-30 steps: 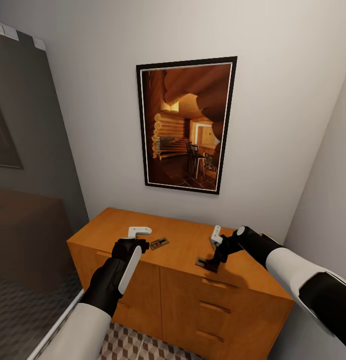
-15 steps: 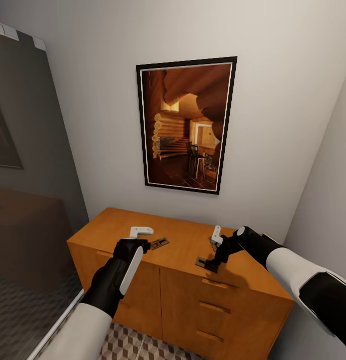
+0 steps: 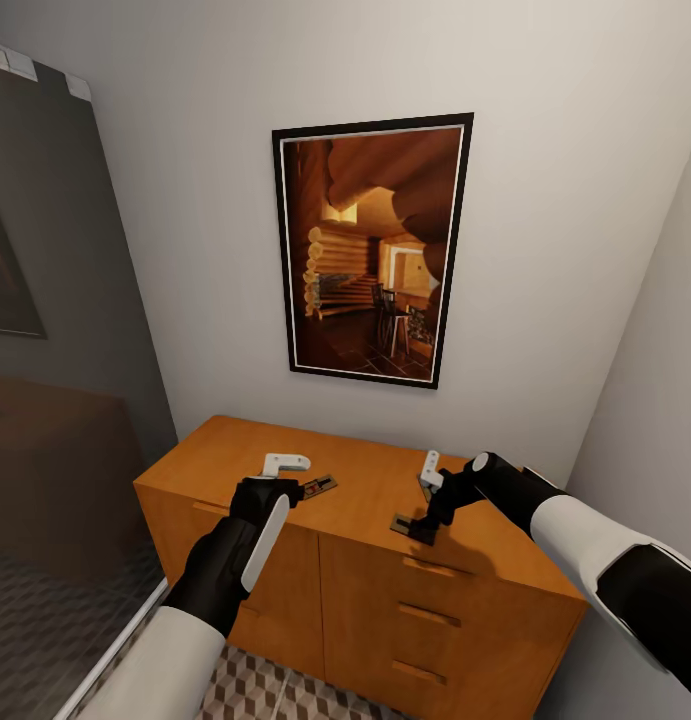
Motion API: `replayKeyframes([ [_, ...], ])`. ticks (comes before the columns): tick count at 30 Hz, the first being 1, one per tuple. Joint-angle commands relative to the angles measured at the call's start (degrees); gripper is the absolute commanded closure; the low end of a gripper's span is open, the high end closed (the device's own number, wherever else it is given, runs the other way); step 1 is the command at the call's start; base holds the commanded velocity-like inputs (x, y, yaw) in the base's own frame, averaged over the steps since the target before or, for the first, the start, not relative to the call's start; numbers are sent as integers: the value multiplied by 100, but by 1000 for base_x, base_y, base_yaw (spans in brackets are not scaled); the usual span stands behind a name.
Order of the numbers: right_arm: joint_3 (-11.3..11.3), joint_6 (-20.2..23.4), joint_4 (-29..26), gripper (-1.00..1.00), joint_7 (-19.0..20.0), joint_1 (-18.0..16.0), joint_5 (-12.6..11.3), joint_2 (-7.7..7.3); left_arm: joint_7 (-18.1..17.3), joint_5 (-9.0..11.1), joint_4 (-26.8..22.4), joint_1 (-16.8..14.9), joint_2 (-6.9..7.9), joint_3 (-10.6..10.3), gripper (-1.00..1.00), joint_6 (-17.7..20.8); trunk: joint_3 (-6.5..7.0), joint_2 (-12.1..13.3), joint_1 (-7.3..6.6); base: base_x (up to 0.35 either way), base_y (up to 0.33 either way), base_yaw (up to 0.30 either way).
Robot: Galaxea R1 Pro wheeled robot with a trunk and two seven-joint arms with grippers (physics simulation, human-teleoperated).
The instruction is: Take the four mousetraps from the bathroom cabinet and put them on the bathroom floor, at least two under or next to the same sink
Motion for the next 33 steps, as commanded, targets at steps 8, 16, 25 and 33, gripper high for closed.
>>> replayKeyframes([
  [8,-20,-173,-25,-100,554,2,17,0,-134,66,-9,-3,0,-7,-100,13,-3,-4,2,0,0,0],
  [16,-62,-231,-17,-100,654,2,-3,-13,-377,65,-11,-3,0,-6,-100,5,-3,-4,2,0,0,0],
  [25,-69,-228,-11,-100,522,2,-6,-17,-418,65,-11,-3,0,-6,-100,-8,-3,-4,2,0,0,0],
  [33,-75,-222,1,-100,487,2,-12,-60,-422,65,-11,-3,0,-9,-100,-5,-3,-4,2,0,0,0],
])
